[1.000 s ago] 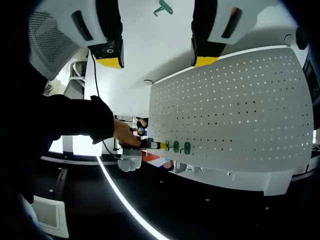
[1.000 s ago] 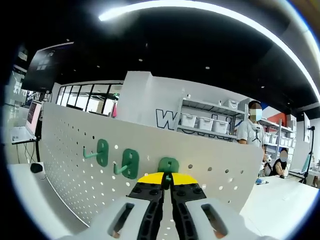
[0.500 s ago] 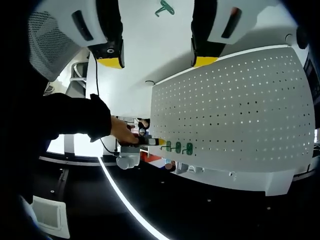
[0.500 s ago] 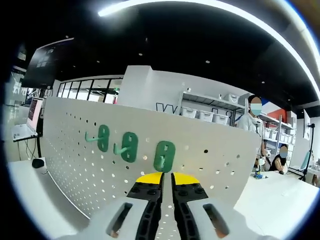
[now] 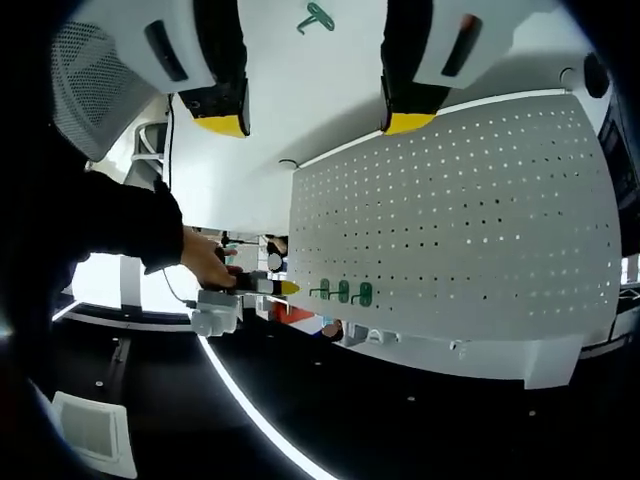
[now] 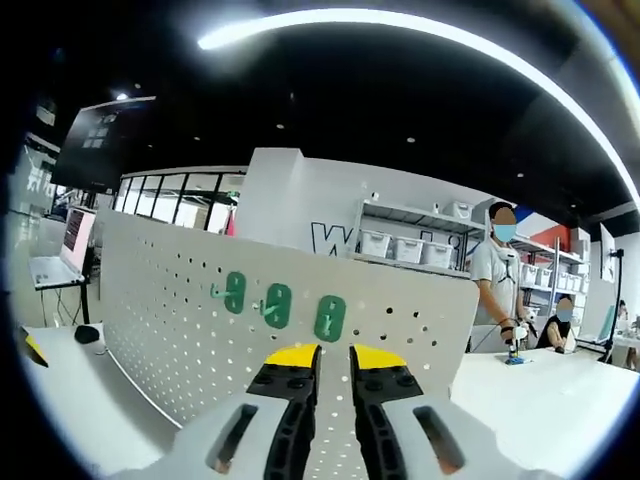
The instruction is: Insert the hook assembly into the mounting plate slot until the hook locks in place.
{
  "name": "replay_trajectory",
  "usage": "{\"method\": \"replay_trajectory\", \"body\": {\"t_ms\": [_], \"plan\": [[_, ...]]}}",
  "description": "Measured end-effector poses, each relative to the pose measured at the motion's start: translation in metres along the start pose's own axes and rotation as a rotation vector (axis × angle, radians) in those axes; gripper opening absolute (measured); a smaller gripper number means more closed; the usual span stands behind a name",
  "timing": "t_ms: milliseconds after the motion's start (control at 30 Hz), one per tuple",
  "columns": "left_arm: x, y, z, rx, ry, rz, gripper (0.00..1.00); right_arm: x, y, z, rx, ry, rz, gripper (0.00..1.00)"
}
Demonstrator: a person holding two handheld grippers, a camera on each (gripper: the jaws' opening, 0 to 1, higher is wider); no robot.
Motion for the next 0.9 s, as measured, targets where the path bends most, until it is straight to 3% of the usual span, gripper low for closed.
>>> {"method": "replay_trajectory", "body": {"t_ms": [367, 900], "plan": [[-0.016, 0.001, -0.007, -0.029, -0.047, 0.022, 0.52, -0.010, -0.008, -0.040, 0.055, -0.019, 0.008, 0.13], [-0.014, 0.013, 0.004, -0.090, -0.040, 0.028, 0.49, -0.025, -0.005, -0.098, 0.090, -0.048, 0.019, 0.15]]}}
Point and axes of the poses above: the point that each gripper's makers call its tool centre point, and the gripper's own axes: z roughly forward along the fingers, x roughly to its right, y roughly out of its underside, the point moved 5 cm from there along -z, roughly backward along the fingers, and after that the axes turned 11 degrees about -x, right-handed, at the moved point
